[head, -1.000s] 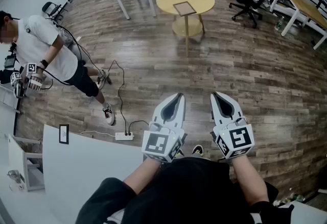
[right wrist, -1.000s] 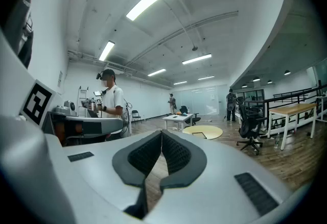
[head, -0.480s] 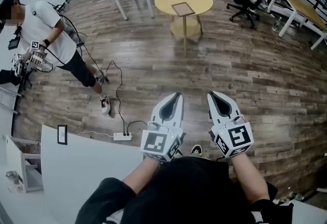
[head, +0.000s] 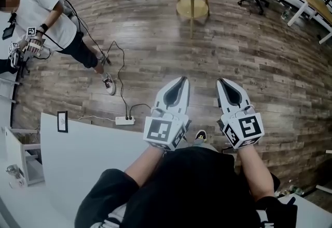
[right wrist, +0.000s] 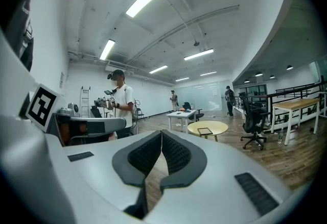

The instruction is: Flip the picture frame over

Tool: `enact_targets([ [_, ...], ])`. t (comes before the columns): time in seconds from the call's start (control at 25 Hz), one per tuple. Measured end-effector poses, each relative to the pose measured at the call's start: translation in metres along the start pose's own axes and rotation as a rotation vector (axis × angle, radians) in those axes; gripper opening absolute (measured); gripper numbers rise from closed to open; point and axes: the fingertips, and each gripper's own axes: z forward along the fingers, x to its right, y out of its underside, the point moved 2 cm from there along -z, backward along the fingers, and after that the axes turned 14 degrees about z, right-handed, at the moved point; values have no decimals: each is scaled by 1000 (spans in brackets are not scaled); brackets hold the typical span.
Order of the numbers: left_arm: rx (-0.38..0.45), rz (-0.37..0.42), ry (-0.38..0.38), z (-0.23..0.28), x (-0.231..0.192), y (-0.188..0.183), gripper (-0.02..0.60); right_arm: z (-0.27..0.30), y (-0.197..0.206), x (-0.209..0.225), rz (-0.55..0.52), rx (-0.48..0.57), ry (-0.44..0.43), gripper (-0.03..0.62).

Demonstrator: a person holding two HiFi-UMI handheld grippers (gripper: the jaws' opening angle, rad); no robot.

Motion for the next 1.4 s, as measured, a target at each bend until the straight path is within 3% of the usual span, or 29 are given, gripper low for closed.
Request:
enact_targets([
  [0.32,-16,-5,0,-3,-14,8,29,14,11,-7,-5,-29,1,17],
  [0.56,-16,11,-7,29,-23,13,29,38,7,16,-7,-27,-11,17],
  [0.84,-17,44,-17,111,-32,12,29,91,-13,84,3,-13,-36,18],
  [1.12,-8,57,-26,217,-30,5,29,137,-45,179,26,-1,-34,18],
  [1.4,-36,67,-46,273,-33,9,29,166,-59,229,39,5,-46,17],
])
